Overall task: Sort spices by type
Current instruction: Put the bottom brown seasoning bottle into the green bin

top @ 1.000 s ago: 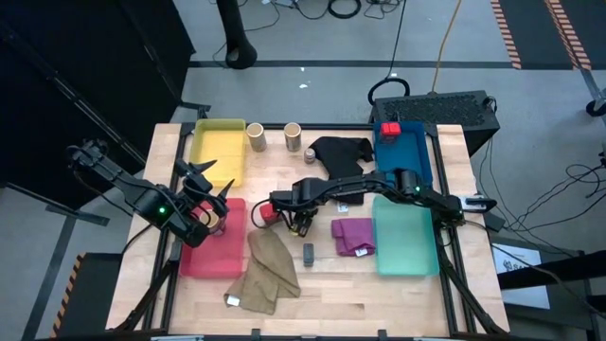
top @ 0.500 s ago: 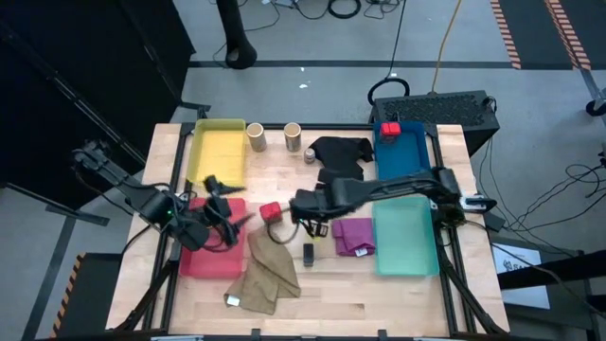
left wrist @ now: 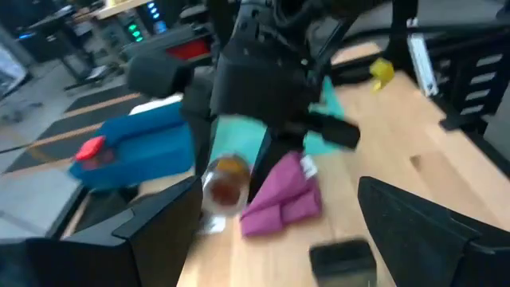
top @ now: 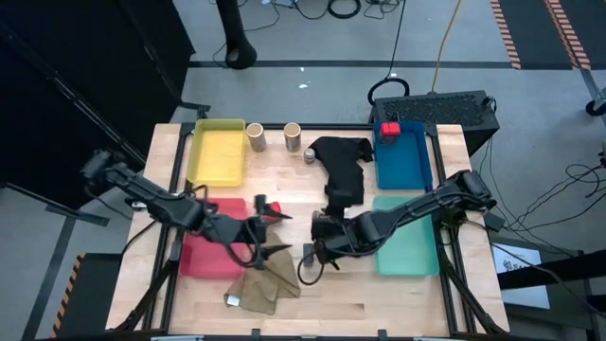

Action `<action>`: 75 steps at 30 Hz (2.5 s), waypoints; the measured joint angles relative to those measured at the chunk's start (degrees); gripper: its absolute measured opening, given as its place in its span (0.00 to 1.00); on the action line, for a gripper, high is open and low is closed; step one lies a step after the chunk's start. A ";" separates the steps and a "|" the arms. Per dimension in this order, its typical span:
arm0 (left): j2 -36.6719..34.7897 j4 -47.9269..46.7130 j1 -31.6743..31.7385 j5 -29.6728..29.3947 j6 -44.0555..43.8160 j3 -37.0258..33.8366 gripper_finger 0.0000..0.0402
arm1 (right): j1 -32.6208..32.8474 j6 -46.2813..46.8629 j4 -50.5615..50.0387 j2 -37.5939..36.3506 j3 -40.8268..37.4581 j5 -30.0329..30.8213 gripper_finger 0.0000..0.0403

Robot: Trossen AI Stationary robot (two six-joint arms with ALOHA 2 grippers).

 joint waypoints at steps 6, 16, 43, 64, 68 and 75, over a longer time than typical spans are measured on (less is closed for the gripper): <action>7.12 8.51 6.13 7.39 0.27 0.00 0.85 | 1.04 -0.30 2.29 -0.12 -0.46 1.31 0.39; 13.44 12.35 13.09 12.47 -1.29 0.00 0.85 | 1.12 -0.44 2.69 -0.24 -0.46 1.21 0.39; 15.34 14.84 13.98 17.99 -0.67 0.00 0.50 | 1.12 -0.68 4.06 -0.24 -0.53 -0.69 0.39; 15.36 14.92 14.14 11.26 -0.52 0.00 0.50 | 1.60 6.63 -2.96 -3.55 -0.51 -0.27 0.58; 15.36 19.77 14.31 11.34 -0.14 -1.45 0.50 | 2.84 10.46 -8.11 -7.54 -0.51 0.15 0.58; 13.57 37.16 14.31 22.57 0.31 -7.72 0.50 | 11.25 15.78 -6.01 -15.96 -6.10 9.66 0.58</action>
